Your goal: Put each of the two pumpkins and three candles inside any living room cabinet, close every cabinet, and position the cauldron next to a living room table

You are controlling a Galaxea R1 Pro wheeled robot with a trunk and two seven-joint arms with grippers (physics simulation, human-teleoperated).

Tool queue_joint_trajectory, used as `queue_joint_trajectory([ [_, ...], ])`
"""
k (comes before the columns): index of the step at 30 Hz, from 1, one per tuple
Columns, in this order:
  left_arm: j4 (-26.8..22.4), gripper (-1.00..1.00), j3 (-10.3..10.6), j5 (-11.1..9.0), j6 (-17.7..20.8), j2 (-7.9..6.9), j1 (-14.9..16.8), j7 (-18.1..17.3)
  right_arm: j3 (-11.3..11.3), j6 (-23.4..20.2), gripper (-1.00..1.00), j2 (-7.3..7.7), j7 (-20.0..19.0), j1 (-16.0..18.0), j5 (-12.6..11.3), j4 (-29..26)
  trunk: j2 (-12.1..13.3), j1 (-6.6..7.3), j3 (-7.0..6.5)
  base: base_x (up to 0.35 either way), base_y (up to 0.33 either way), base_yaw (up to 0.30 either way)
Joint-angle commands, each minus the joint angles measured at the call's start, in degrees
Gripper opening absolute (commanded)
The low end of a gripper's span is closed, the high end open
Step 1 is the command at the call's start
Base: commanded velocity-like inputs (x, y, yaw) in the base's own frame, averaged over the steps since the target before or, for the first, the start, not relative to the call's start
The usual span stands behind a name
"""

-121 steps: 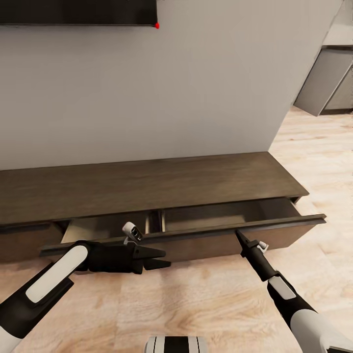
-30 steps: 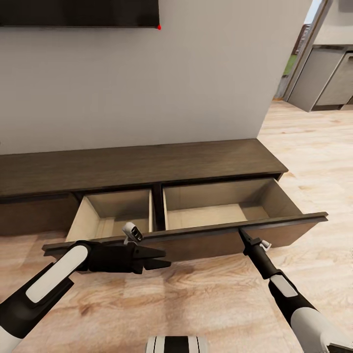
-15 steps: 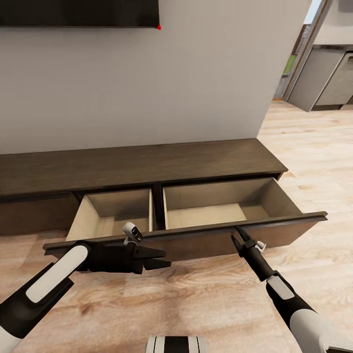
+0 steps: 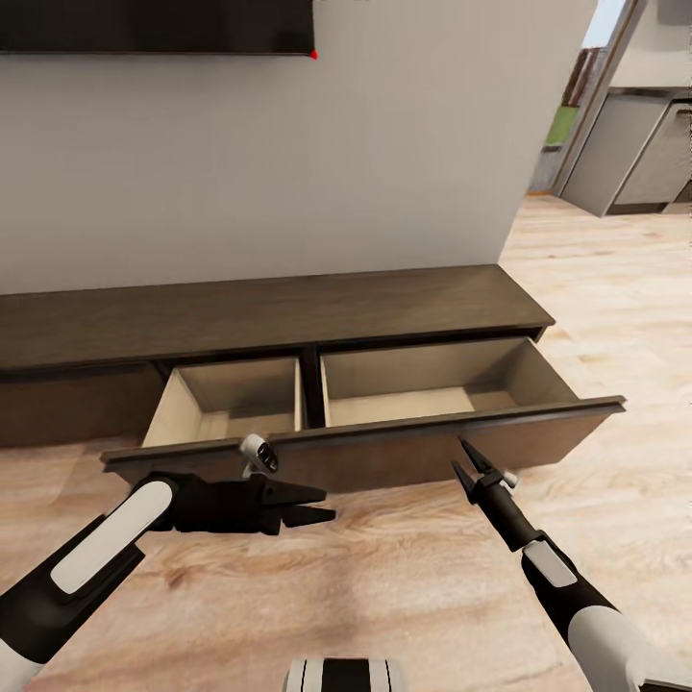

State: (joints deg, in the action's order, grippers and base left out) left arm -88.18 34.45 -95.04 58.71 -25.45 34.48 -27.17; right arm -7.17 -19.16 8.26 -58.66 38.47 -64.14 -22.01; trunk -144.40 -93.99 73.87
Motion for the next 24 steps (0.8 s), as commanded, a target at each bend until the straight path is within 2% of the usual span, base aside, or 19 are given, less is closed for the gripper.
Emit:
queue_joint_trajectory([
  [1, 0.0, 1.0, 0.1, 0.2, 0.0, -0.04, 0.1, -0.4, 0.0, -0.5, 1.0, 0.0, -0.1, 0.0, -0.4, 0.0, 0.0, 0.04, 0.04, -0.319, 0.0, 0.0],
  [7, 0.0, 1.0, 0.1, 0.4, 0.0, -0.04, 0.1, -0.4, 0.0, -0.5, 1.0, 0.0, 0.1, 0.0, -0.4, 0.0, 0.0, 0.04, 0.04, -0.287, 0.0, 0.0],
  [13, 0.1, 1.0, 0.1, 0.5, 0.0, -0.05, 0.1, -0.3, 0.0, -0.5, 1.0, 0.02, 0.6, 0.0, -0.4, 0.0, 0.0, 0.04, 0.04, -0.123, 0.0, 0.0],
  [17, 0.1, 1.0, 0.2, 0.6, -1.3, 0.02, 0.1, 0.4, -0.1, -0.5, 1.0, 0.61, 2.3, 0.0, -0.5, 0.0, 0.0, 0.04, 0.04, -0.021, 0.0, 0.0],
  [19, 0.1, 1.0, 0.3, 0.6, -2.4, 0.13, 0.1, 1.9, -0.1, -0.8, 1.0, 1.55, 3.0, -0.3, -0.5, 0.0, 0.0, 0.04, 0.04, -0.006, 0.0, 0.0],
  [24, 0.1, 1.0, 0.2, 0.5, -2.9, 0.2, 0.1, 2.9, -0.2, -1.0, 1.0, 2.58, 3.4, -1.9, -0.5, 0.0, 0.0, 0.17, -1.07, -0.002, 0.0, 0.0],
])
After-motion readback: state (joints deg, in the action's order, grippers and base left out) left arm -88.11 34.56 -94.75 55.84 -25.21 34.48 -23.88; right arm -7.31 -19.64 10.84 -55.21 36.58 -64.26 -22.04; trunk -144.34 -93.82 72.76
